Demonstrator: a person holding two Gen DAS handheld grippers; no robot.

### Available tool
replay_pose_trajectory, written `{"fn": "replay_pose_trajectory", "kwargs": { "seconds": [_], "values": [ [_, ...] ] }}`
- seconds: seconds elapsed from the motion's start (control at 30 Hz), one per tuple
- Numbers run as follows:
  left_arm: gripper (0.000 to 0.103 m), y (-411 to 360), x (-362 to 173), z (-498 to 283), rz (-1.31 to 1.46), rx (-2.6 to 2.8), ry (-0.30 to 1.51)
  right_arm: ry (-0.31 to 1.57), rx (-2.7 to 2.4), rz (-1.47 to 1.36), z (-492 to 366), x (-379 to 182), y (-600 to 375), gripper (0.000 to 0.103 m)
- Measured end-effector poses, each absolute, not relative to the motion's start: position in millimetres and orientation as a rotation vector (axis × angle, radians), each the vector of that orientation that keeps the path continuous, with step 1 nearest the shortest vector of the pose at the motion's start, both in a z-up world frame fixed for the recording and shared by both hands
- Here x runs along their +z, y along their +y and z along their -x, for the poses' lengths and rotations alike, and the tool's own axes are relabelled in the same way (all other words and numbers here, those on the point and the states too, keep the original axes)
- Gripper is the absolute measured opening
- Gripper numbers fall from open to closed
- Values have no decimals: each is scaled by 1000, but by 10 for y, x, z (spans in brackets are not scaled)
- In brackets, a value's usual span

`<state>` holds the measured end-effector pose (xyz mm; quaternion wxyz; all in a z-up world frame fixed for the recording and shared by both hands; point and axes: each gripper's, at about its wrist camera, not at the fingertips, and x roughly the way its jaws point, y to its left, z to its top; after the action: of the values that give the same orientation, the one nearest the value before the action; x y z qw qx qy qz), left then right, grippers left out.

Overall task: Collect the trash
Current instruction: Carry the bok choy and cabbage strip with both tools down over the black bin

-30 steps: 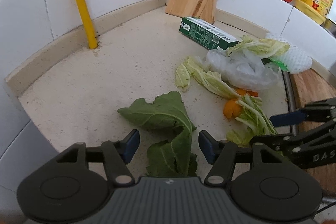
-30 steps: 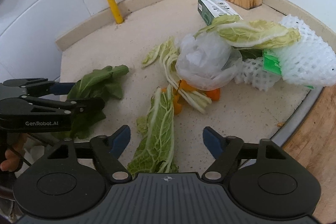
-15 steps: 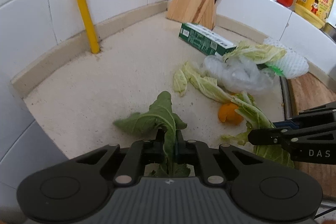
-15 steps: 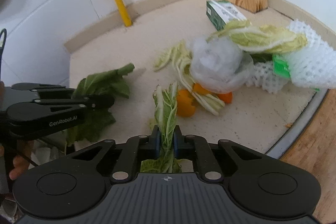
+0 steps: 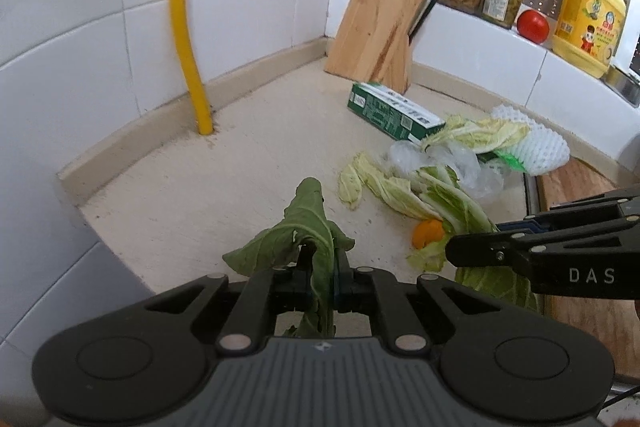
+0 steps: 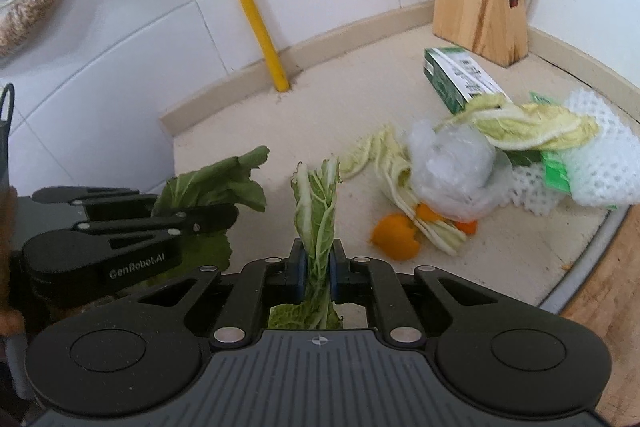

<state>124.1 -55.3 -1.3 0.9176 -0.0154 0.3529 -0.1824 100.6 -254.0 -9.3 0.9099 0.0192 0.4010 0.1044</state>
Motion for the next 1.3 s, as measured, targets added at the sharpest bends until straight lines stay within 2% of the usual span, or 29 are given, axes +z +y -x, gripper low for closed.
{"fn": "replay_pose_trajectory", "kwargs": {
  "seconds": [0.7,1.3],
  "values": [
    [5,182,71,-1008,101,-220,662,765,382,37,-1178,130,-1721,14],
    [5,863,1,-770,152,-78,653,776,534,94,-1220,67,-910,14]
  ]
}}
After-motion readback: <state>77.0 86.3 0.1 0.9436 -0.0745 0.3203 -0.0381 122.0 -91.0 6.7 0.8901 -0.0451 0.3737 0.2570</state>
